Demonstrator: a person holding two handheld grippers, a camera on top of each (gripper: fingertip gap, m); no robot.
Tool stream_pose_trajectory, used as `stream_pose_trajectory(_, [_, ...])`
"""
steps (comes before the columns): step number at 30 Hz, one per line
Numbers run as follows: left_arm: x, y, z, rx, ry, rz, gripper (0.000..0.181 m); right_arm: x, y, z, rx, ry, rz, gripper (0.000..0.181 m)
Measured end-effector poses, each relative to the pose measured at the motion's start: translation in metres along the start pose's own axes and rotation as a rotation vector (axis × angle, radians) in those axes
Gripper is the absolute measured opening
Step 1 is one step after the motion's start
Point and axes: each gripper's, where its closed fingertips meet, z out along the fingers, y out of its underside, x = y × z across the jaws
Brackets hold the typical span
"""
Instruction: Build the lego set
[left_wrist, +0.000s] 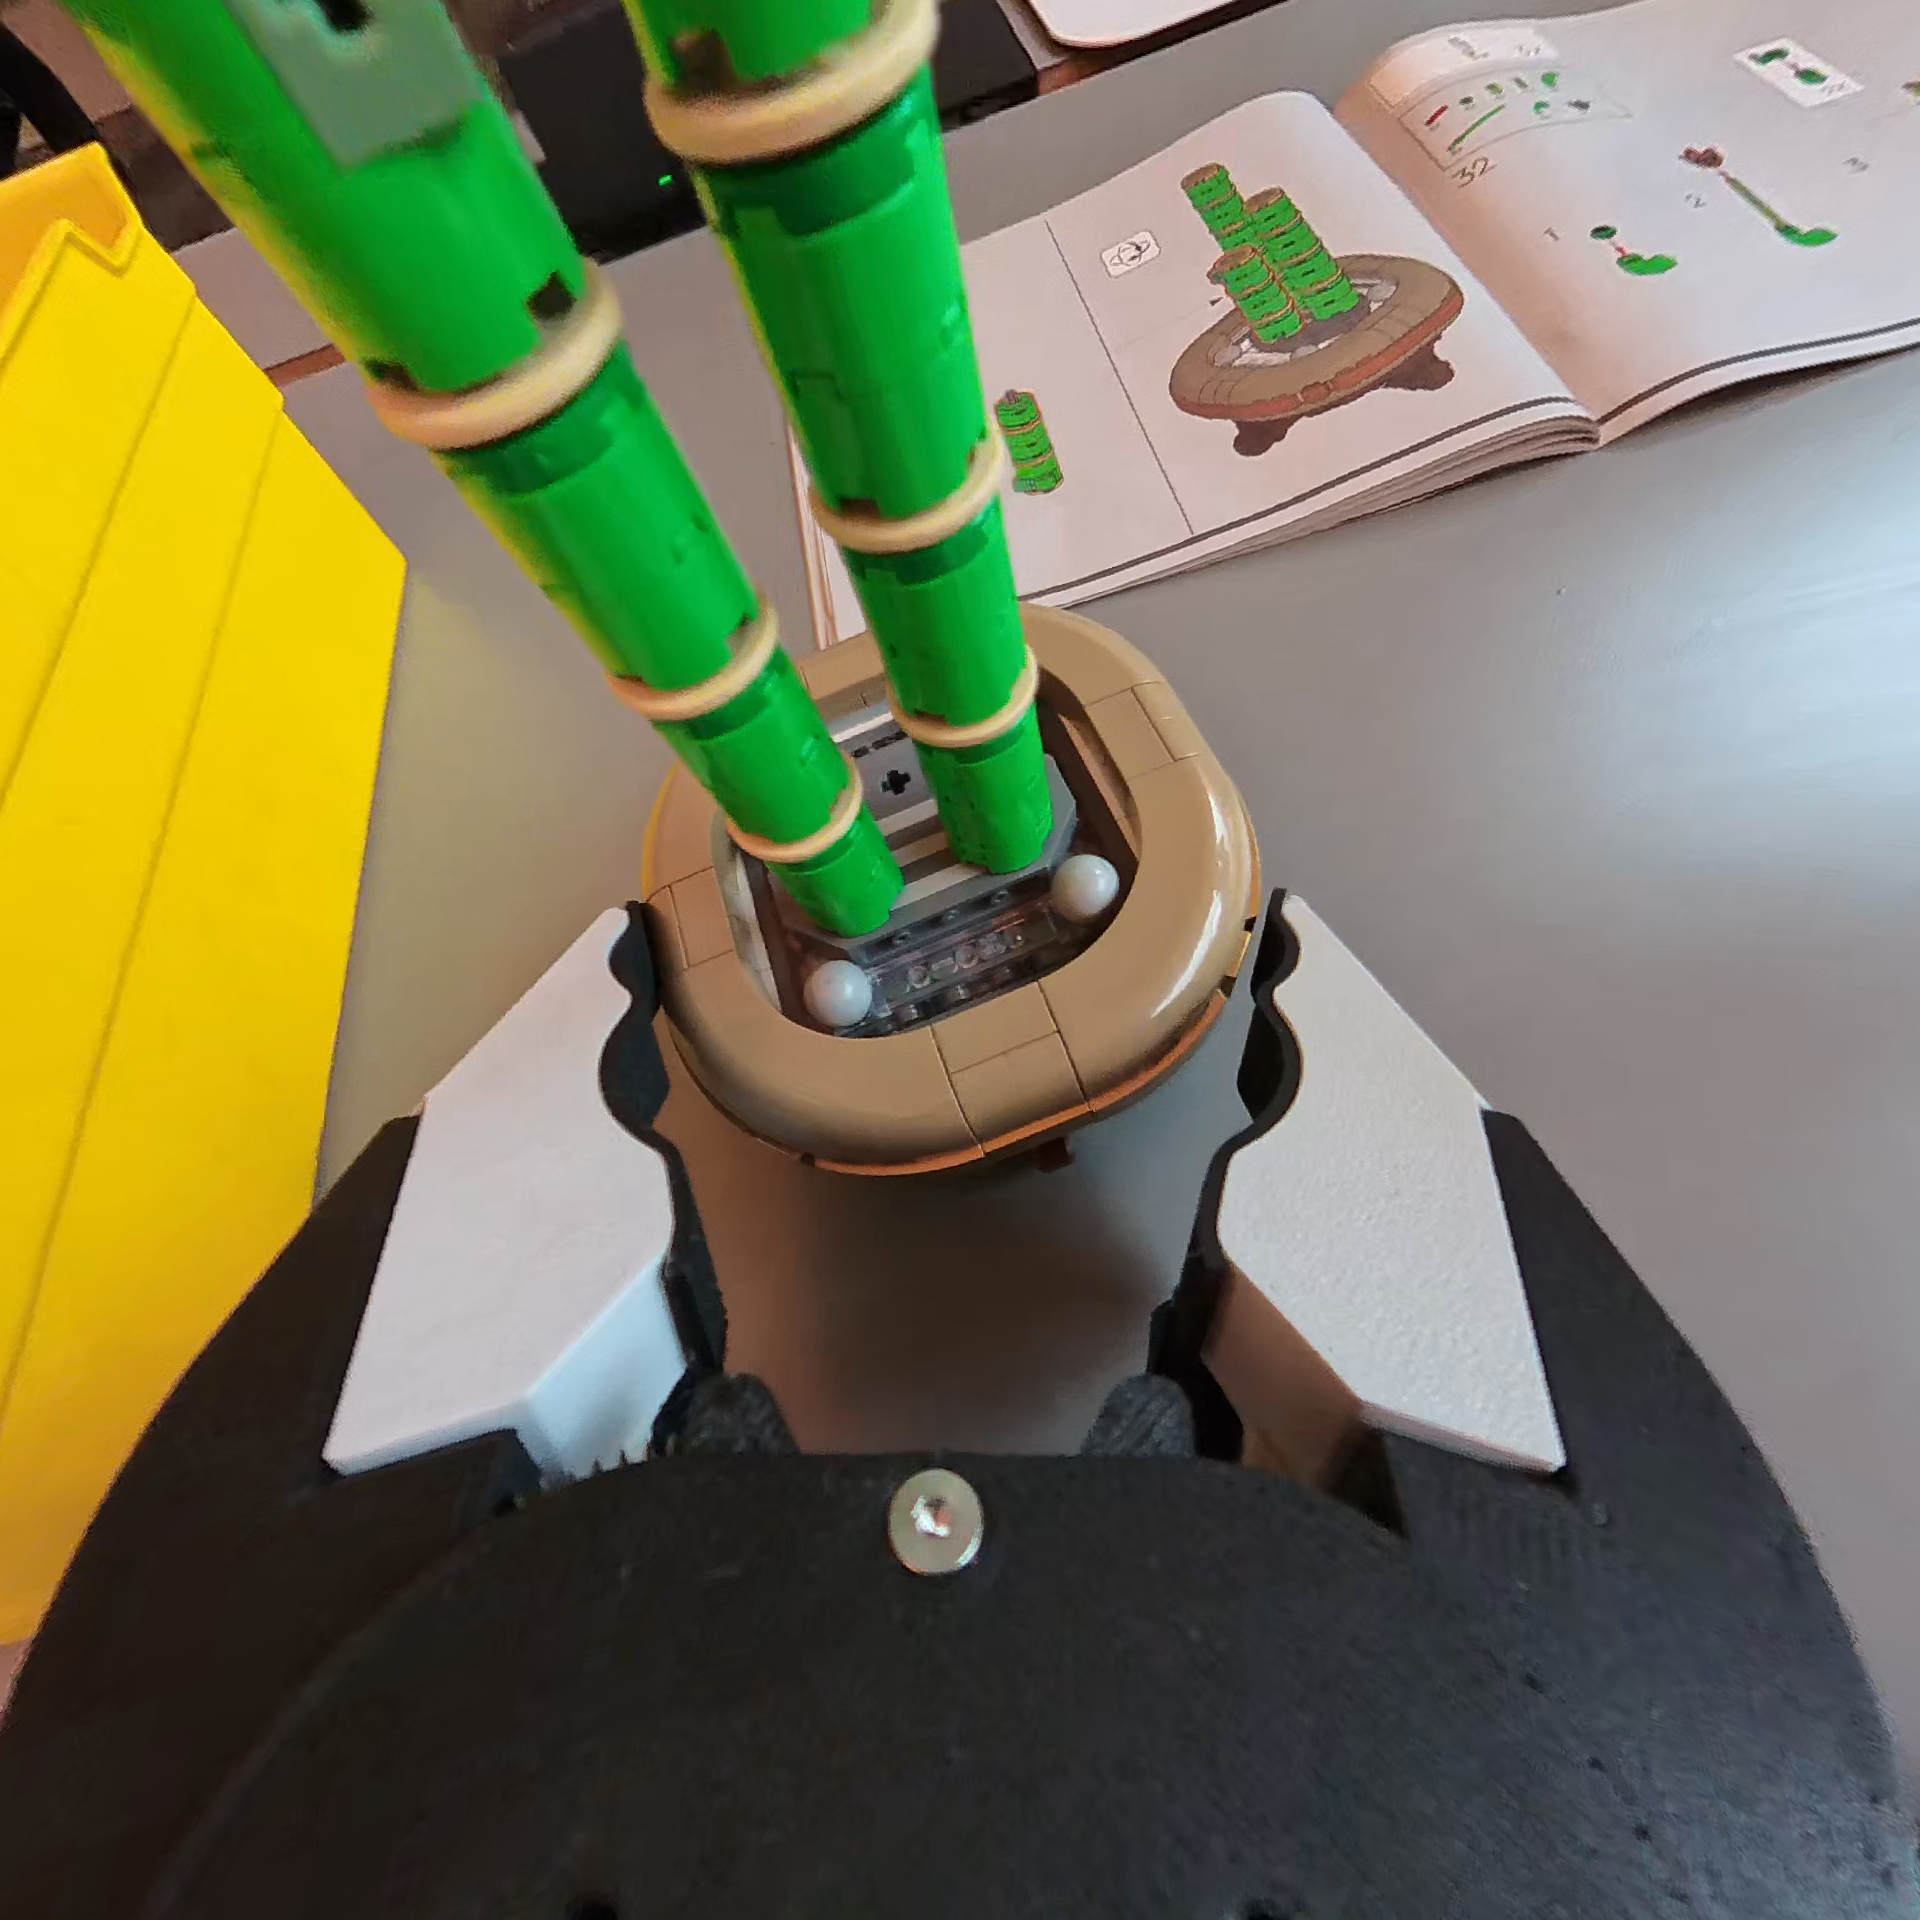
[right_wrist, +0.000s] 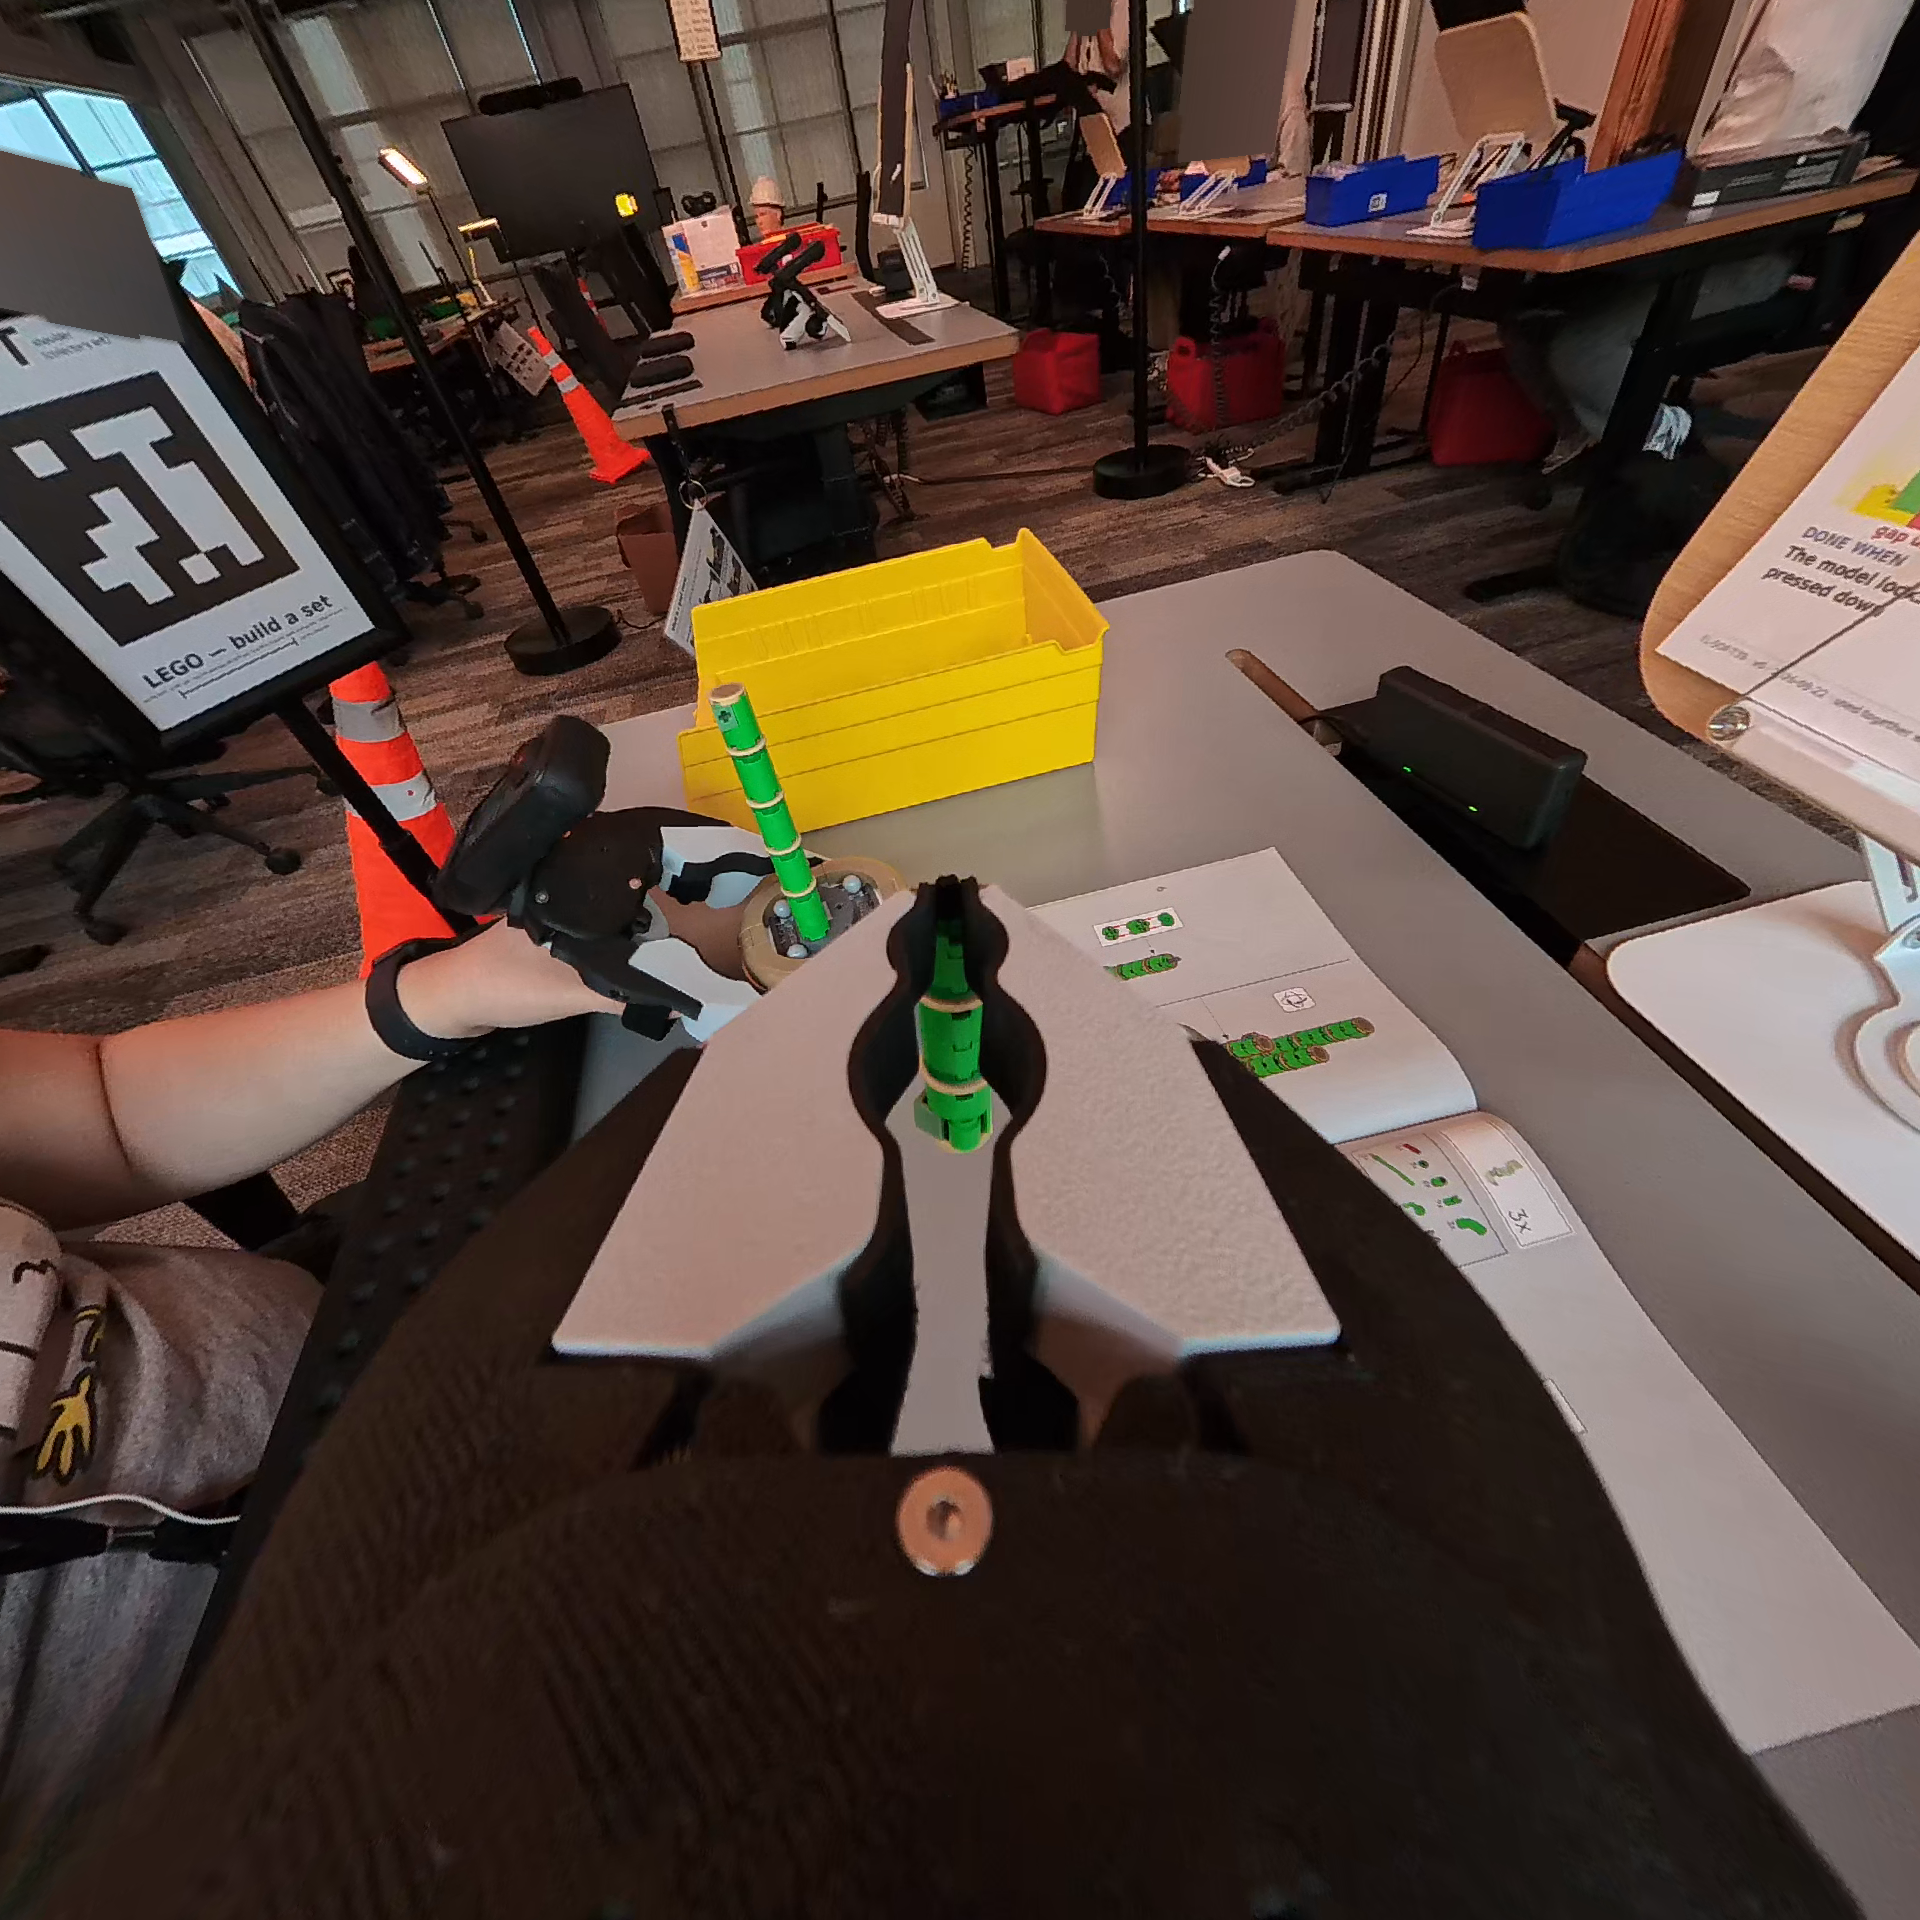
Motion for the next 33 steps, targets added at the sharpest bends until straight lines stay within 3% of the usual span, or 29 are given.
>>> stream_pose_trajectory(20, [0.008, -0.004, -0.003, 0.024, 0.054, -0.029, 0.11, 0.004, 0.004, 0.001, -0.015, 0.005, 0.009, 0.003])
stream_pose_trajectory(25, [0.01, -0.009, -0.01, 0.056, 0.146, -0.061, 0.111, 0.006, 0.005, -0.001, -0.016, 0.014, 0.01, 0.003])
stream_pose_trajectory(29, [0.004, -0.017, -0.023, 0.119, 0.227, 0.044, 0.111, 0.008, 0.004, -0.003, -0.007, 0.016, 0.013, 0.003])
stream_pose_trajectory(33, [-0.004, -0.018, -0.027, 0.095, 0.283, 0.239, 0.118, 0.009, 0.004, -0.003, -0.005, 0.016, 0.017, 0.003])
